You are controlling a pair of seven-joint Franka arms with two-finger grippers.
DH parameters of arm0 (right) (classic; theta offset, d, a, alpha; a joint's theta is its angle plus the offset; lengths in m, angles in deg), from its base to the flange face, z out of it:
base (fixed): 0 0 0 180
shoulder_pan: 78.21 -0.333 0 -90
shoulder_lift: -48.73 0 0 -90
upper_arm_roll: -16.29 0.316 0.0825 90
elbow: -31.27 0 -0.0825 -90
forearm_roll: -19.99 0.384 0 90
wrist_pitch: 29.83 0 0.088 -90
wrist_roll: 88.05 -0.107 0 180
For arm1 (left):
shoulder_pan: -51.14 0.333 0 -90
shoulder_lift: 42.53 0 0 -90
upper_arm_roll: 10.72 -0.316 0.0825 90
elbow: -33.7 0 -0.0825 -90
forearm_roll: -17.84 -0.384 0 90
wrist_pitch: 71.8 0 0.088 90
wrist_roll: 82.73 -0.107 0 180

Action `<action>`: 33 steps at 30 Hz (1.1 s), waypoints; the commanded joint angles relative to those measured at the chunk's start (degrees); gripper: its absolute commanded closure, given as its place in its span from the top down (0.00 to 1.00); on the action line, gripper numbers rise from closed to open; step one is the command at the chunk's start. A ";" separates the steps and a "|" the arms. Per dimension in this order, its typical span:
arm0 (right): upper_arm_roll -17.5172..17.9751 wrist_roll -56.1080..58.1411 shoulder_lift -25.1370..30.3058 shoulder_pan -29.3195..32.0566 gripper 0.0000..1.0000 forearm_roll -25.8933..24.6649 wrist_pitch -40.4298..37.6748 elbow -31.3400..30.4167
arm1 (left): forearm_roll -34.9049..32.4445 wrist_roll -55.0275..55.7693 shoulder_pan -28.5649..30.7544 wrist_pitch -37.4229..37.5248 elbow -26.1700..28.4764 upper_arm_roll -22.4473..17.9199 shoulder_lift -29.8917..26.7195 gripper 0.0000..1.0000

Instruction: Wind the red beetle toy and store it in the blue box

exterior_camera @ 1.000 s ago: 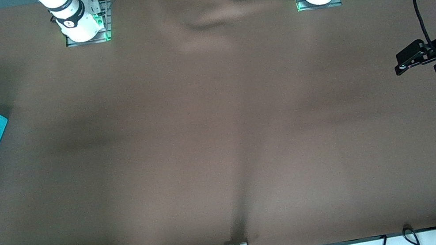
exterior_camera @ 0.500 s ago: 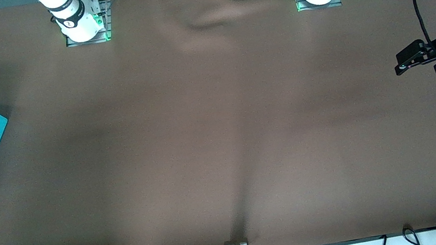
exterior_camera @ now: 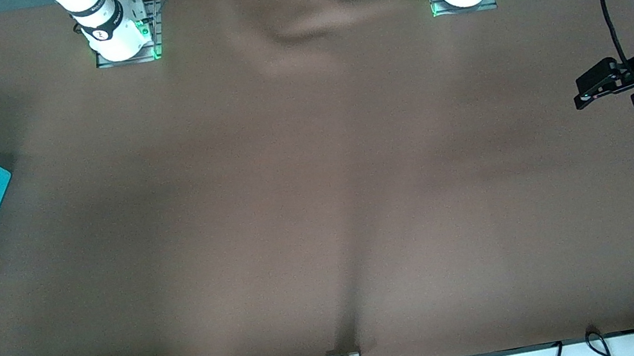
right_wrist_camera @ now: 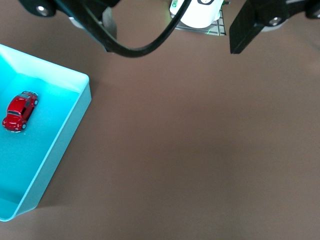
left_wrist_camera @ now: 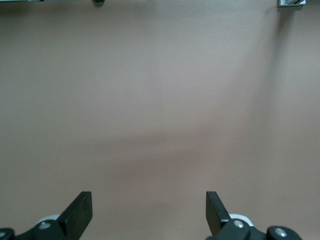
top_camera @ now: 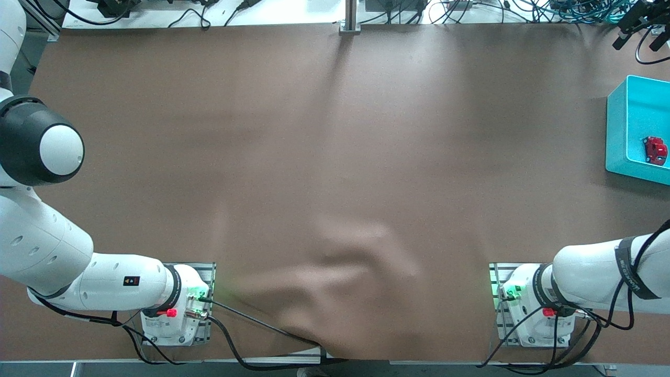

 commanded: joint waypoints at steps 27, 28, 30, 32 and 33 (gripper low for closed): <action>11.78 -9.96 4.02 0.02 1.00 -2.29 -1.75 -3.14 | 1.22 -1.78 0.12 0.65 -0.07 -0.51 -0.21 1.00; 12.13 -10.22 4.11 0.02 1.00 -2.29 -1.66 -3.23 | 1.22 -1.78 0.12 0.65 -0.07 -0.51 -0.21 1.00; 12.66 -10.75 4.11 0.02 1.00 -2.29 -1.57 -3.23 | 1.22 -1.78 0.12 0.65 -0.07 -0.51 -0.21 1.00; 13.18 -11.19 4.11 0.02 1.00 -2.29 -1.57 -3.32 | 1.22 -1.78 0.12 0.65 -0.07 -0.51 -0.21 1.00; 13.36 -11.54 4.19 0.02 1.00 -2.29 -1.57 -3.32 | 1.22 -1.78 0.12 0.65 -0.07 -0.51 -0.21 1.00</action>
